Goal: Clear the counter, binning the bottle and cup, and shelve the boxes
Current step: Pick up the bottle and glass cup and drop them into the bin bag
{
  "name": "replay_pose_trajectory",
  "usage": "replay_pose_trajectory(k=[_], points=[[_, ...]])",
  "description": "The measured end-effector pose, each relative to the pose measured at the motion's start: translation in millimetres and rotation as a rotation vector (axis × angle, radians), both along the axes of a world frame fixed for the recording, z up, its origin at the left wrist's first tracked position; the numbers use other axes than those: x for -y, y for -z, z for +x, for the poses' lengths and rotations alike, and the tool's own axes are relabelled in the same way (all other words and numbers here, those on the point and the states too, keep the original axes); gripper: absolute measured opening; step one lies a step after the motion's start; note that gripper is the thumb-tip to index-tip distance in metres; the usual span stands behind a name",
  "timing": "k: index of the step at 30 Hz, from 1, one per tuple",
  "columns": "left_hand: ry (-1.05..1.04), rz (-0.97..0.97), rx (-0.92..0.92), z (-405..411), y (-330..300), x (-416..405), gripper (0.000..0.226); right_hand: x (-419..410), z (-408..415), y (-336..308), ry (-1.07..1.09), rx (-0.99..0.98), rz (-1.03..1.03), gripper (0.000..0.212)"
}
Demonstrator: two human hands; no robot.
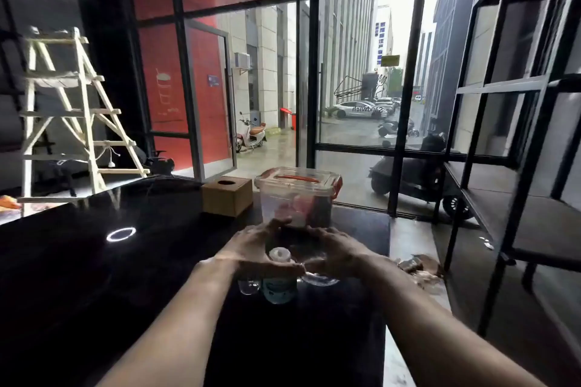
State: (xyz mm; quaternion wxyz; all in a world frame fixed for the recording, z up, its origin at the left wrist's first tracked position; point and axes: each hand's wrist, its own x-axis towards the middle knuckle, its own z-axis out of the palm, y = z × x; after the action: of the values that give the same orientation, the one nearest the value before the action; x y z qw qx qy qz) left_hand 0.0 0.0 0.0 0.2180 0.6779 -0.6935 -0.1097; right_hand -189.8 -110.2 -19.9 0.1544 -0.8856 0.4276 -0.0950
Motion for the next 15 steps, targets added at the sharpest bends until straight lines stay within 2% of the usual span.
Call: replay_pose_trajectory(k=[4,9,12,15], points=[[-0.033,0.116,0.092,-1.8,11.8,0.7,0.102,-4.5,-2.2,19.5,0.005,-0.074,0.097,0.104],[-0.045,0.092,0.156,-7.0,14.1,3.7,0.087,-0.5,2.7,19.5,0.028,-0.092,0.027,0.096],[-0.043,0.056,0.144,-3.8,15.2,3.8,0.079,-1.0,4.9,17.6,0.03,-0.131,0.026,0.095],[-0.056,-0.01,0.057,-1.3,10.3,1.3,0.074,0.3,7.6,19.1,0.046,-0.164,0.026,0.093]])
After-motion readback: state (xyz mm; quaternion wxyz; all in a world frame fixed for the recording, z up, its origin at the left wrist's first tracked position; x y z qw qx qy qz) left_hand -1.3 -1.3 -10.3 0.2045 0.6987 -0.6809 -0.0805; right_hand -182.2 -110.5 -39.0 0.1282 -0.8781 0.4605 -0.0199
